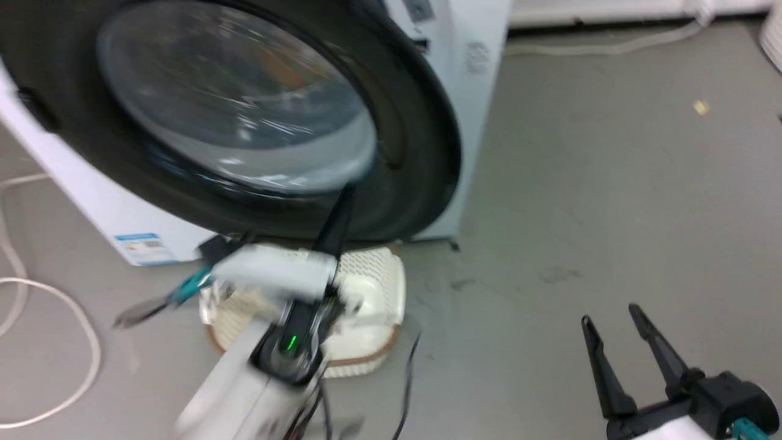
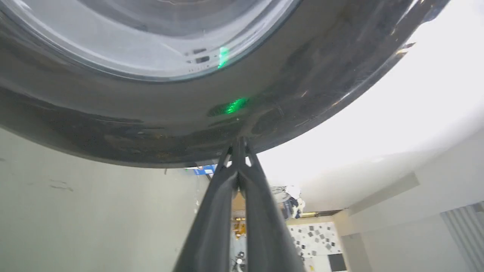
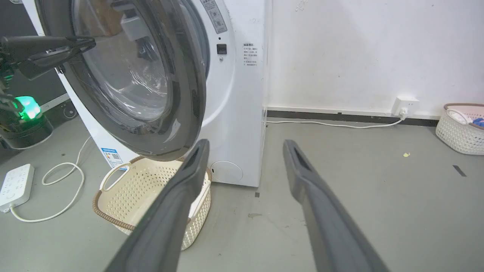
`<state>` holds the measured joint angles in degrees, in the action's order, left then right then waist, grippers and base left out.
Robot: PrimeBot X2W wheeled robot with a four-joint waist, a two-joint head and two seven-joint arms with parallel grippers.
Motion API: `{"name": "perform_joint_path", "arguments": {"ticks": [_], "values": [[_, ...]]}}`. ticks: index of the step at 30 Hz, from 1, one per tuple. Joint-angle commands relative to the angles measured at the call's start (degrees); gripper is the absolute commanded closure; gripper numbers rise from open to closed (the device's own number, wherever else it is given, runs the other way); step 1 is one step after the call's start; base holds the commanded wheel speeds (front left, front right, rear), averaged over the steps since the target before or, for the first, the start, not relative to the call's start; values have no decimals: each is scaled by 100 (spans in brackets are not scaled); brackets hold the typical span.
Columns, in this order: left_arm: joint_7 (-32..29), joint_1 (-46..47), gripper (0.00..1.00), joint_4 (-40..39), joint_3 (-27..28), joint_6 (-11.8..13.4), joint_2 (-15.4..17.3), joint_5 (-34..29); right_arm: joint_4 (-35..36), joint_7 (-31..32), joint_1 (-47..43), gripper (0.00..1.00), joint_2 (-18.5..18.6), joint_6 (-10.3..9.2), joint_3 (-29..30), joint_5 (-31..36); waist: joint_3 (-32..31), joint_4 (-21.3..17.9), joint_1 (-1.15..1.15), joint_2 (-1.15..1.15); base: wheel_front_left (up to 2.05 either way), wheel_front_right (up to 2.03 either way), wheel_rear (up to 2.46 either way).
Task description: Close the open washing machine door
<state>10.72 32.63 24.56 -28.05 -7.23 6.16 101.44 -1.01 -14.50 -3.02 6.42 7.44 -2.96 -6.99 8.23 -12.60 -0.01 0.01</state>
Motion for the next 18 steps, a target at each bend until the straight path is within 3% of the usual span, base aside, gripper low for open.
{"name": "perform_joint_path", "arguments": {"ticks": [1,2,3,4,5,7,10,14,18], "values": [[117,-353,100,-263,-74,-24,274,-377,68,-43,-119,0,16,5,-17,-19,-389,384,1,-1,0,0,0],[208,-556,100,-450,-156,-24,455,-724,97,-44,-171,0,25,5,-23,-22,-494,481,1,-1,0,0,0],[292,-766,73,-614,-223,-24,633,-1090,121,-45,-225,0,35,5,-30,-26,-592,572,1,-1,0,0,0],[357,-988,9,-755,-238,-24,793,-1439,151,-45,-274,0,42,5,-55,-29,-665,646,1,-1,0,0,0],[395,-1200,0,-888,-226,-24,927,-1795,184,-46,-325,0,41,5,-64,-29,-751,735,1,-1,0,0,0],[421,-1618,0,-1119,93,-24,1121,-2625,253,-46,-414,0,40,5,-87,-24,-855,885,1,-1,0,0,0],[425,-2228,0,-1655,650,23,1153,-4262,348,-47,-489,0,34,5,-62,-22,-934,1086,1,-1,0,0,0],[426,-2913,0,-2293,1026,310,1010,-6293,404,-48,-549,0,28,5,-59,-29,-1002,1254,1,-1,0,0,0],[427,-3439,0,-2644,1196,561,821,-7816,429,-49,-566,0,17,5,-114,-23,-1020,1310,1,-1,0,0,0]]}}
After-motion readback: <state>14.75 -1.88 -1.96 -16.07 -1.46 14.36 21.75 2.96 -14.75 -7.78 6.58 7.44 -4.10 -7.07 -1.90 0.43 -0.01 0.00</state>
